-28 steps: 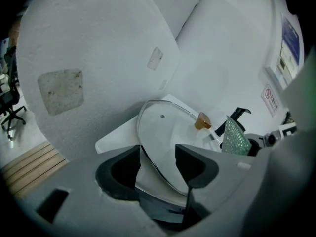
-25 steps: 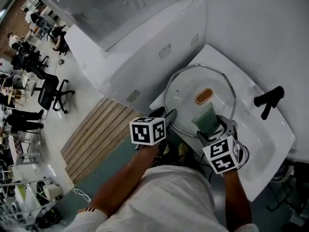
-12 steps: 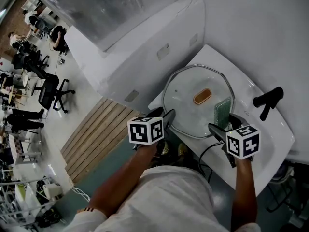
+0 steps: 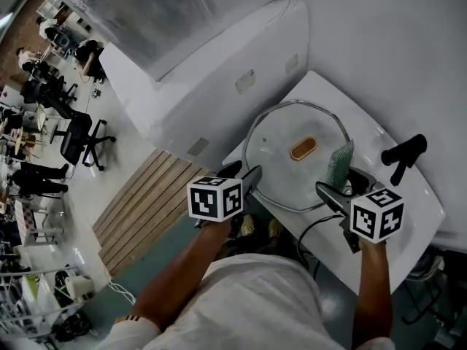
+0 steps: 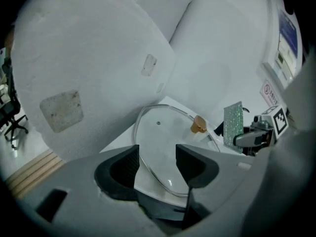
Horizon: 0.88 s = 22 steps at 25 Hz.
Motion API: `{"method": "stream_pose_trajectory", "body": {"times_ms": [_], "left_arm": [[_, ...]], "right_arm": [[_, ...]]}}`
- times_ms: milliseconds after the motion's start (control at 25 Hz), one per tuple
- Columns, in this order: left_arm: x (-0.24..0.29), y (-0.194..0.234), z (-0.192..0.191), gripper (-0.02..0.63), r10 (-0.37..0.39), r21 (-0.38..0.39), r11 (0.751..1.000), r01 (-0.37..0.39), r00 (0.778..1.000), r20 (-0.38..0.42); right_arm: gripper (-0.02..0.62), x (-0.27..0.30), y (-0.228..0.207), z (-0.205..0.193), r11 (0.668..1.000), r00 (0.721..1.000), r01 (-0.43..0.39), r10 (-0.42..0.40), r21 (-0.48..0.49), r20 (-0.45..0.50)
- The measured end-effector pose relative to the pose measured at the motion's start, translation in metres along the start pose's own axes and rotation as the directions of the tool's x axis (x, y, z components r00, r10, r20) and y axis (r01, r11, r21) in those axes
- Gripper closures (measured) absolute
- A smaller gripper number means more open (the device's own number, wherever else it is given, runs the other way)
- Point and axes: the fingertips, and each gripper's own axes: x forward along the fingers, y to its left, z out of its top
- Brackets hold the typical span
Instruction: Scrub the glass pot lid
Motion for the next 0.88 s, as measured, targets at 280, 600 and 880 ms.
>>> {"method": "stream_pose_trajectory", "body": {"times_ms": [280, 600, 880], "left_arm": [[-0.04, -0.04, 0.062, 0.38, -0.109, 0.133, 0.988, 0.082, 0.972, 0.207], [-0.086, -0.084, 0.111, 0.444, -0.215, 0.329, 0.94, 0.092, 0.907, 0.361], [-0.12, -0.107, 0.133, 0.536, -0.299, 0.459, 0.886, 0.06, 0.831, 0.47]], "right_arm": [[0.247, -0.016, 0.035, 0.059, 0.99, 0.978, -0.038, 0.065, -0.137, 0.198], [0.247, -0.035, 0.088, 0.118, 0.953, 0.917, -0.041, 0.155, -0.299, 0.368], [0.247, -0.048, 0.125, 0.145, 0.927, 0.844, -0.015, 0.213, -0.375, 0.493]]}}
